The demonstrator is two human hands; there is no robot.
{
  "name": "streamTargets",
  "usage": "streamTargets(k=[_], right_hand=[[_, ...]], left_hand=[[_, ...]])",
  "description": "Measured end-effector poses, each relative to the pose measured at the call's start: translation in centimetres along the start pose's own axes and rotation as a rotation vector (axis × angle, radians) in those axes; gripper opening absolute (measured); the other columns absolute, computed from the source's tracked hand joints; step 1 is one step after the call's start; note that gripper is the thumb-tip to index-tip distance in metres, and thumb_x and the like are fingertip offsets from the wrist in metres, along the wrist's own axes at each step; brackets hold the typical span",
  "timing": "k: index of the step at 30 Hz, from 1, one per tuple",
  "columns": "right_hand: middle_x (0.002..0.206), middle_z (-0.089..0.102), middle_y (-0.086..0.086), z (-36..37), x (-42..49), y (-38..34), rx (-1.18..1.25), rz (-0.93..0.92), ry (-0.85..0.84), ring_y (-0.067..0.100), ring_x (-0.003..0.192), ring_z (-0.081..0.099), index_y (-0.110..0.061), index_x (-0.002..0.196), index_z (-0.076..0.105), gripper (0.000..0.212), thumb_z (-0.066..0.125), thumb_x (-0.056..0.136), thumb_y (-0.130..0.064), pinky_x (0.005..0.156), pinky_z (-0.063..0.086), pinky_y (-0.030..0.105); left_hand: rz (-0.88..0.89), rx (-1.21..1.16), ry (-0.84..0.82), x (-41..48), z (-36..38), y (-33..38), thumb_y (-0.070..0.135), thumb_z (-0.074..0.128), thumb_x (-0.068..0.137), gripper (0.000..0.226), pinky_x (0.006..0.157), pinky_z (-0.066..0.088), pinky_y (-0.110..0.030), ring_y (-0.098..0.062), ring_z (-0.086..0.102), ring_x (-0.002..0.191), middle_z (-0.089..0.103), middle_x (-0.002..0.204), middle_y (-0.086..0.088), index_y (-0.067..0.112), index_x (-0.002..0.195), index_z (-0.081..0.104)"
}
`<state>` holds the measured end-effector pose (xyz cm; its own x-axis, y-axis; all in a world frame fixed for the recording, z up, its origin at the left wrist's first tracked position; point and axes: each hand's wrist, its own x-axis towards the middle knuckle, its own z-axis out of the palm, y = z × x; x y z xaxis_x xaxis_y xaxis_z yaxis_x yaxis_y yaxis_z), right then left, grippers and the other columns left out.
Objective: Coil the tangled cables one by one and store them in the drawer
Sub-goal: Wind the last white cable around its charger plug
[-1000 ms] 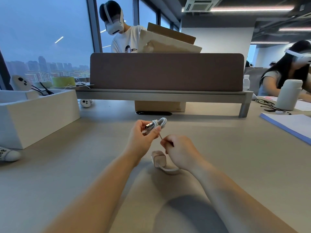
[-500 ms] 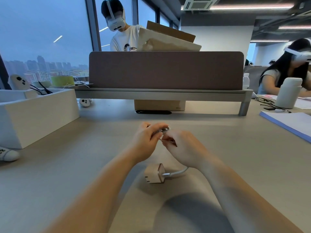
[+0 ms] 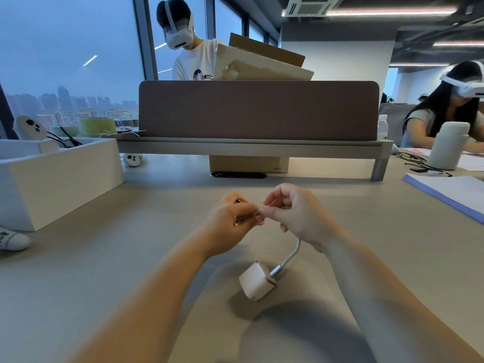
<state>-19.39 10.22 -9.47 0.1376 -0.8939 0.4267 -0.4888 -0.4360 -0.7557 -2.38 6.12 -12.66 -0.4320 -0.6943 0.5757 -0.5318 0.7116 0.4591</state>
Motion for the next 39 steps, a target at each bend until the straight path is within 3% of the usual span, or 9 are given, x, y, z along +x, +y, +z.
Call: streamTargets(k=[5,11,16,19,23,25,28,31,39], right_hand=[[0.077,0.064,-0.007,-0.7,0.3,0.5,-0.148,-0.074,0.02,0.0,0.06,0.054,-0.019,0.087,0.063,0.007,0.069,0.085,-0.02,0.053,0.046,0.014],[0.07,0.059,-0.016,-1.1,0.9,1.3,-0.485,-0.167,0.119,0.003,0.065,0.05,-0.027,0.084,0.064,0.011,0.061,0.089,-0.036,0.06,0.041,0.028],[0.062,0.055,-0.013,-0.6,0.9,1.5,-0.254,-0.129,0.085,0.006,0.055,0.049,-0.027,0.073,0.056,0.029,0.046,0.097,-0.039,0.056,0.041,0.028],[0.062,0.057,0.001,0.2,1.2,1.7,0.011,-0.032,-0.045,0.013,0.051,0.048,-0.006,0.085,0.062,0.034,0.043,0.1,-0.03,0.048,0.039,0.025],[0.078,0.063,0.002,1.7,1.7,2.2,0.082,0.004,-0.081,0.012,0.061,0.055,-0.016,0.105,0.065,0.027,0.038,0.101,-0.017,0.05,0.044,0.026],[0.08,0.065,-0.006,2.1,1.8,2.9,-0.007,0.019,-0.071,0.013,0.067,0.061,-0.032,0.098,0.063,0.026,0.036,0.098,-0.029,0.064,0.053,0.038],[0.084,0.065,-0.01,2.2,1.6,3.7,-0.332,-0.012,-0.037,0.018,0.085,0.061,-0.035,0.084,0.057,0.024,0.038,0.094,-0.045,0.086,0.048,0.045],[0.111,0.058,-0.006,2.0,1.2,4.1,-0.755,0.013,-0.073,0.02,0.112,0.049,-0.035,0.099,0.058,0.021,0.042,0.095,-0.048,0.103,0.029,0.039],[0.122,0.057,0.0,2.3,0.6,3.3,-0.637,0.089,-0.266,0.023,0.114,0.052,-0.026,0.123,0.044,0.041,0.056,0.089,-0.045,0.086,0.042,0.033]], left_hand=[[-0.142,-0.191,-0.065,0.1,-0.1,0.5,0.019,0.058,0.093,0.015,0.085,0.052,-0.023,-0.012,0.059,0.089,0.053,0.091,-0.005,0.021,0.089,0.072],[-0.285,-0.534,-0.185,-0.3,-1.5,2.0,0.018,0.047,0.098,0.022,0.06,0.037,-0.01,0.002,0.05,0.063,0.061,0.075,0.009,0.015,0.09,0.067],[-0.289,-0.947,-0.225,-0.5,-1.8,2.5,0.032,0.047,0.095,0.027,0.067,0.034,-0.024,-0.014,0.045,0.075,0.058,0.085,-0.004,0.015,0.09,0.067],[-0.244,-1.083,-0.229,-0.3,-1.3,2.9,0.029,0.044,0.096,0.028,0.075,0.036,-0.029,-0.028,0.042,0.088,0.054,0.096,-0.012,0.01,0.098,0.064],[-0.227,-1.231,-0.131,-0.3,-1.1,3.2,0.025,0.041,0.099,0.029,0.072,0.045,-0.025,-0.023,0.046,0.081,0.055,0.094,-0.011,0.008,0.102,0.064],[-0.274,-1.292,-0.043,-0.1,-1.0,3.2,0.026,0.045,0.095,0.027,0.064,0.046,-0.02,-0.015,0.047,0.075,0.057,0.087,-0.005,0.011,0.1,0.067],[-0.293,-1.343,0.048,0.2,-0.9,3.0,0.026,0.048,0.09,0.027,0.059,0.044,-0.017,-0.011,0.049,0.07,0.061,0.082,0.0,0.013,0.101,0.07],[-0.298,-1.366,0.119,0.4,-1.3,2.7,0.026,0.046,0.093,0.031,0.057,0.044,-0.016,-0.008,0.051,0.064,0.062,0.083,0.002,0.015,0.114,0.066],[-0.383,-1.247,0.296,0.7,-1.8,1.9,0.023,0.042,0.099,0.028,0.059,0.039,-0.014,-0.007,0.043,0.065,0.059,0.09,0.004,0.023,0.121,0.06]])
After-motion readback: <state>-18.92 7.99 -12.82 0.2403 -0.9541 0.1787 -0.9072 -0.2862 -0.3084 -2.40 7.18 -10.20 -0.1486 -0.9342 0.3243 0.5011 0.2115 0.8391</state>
